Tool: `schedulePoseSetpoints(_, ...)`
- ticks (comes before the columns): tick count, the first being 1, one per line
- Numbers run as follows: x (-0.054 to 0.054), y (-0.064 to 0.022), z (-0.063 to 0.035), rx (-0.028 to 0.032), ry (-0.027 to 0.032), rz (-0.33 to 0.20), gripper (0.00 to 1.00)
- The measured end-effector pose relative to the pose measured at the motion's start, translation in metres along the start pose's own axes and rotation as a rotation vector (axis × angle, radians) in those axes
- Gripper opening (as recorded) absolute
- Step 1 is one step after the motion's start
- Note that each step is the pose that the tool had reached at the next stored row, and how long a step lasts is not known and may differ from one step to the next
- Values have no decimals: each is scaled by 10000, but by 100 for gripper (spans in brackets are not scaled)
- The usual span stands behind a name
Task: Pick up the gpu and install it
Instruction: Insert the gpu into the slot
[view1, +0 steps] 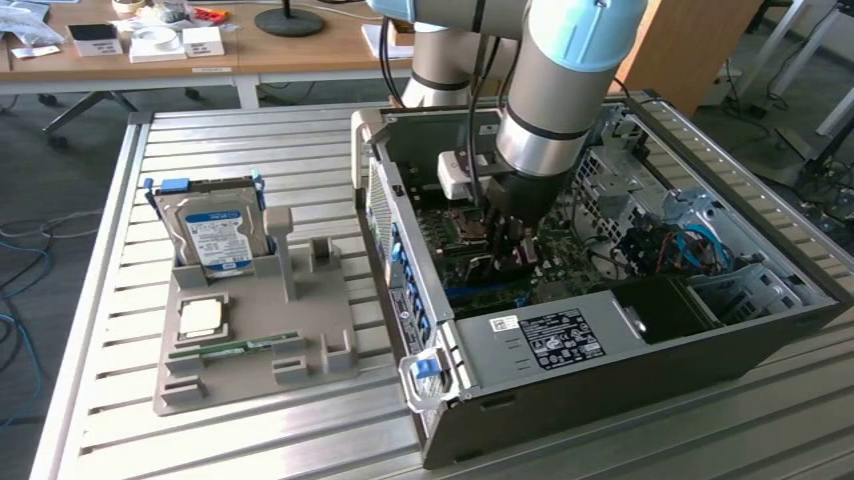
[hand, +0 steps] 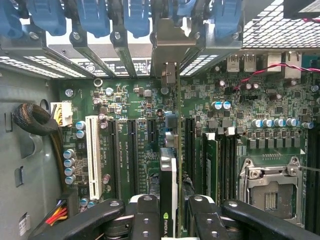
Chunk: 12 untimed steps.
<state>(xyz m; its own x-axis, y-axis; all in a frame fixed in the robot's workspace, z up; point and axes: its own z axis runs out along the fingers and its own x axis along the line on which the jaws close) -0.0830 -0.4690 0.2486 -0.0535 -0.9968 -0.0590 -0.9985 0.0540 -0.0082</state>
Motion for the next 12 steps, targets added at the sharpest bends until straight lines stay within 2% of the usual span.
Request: schedulePoseSetpoints(12,3,11,29,-2,4,-7,27)
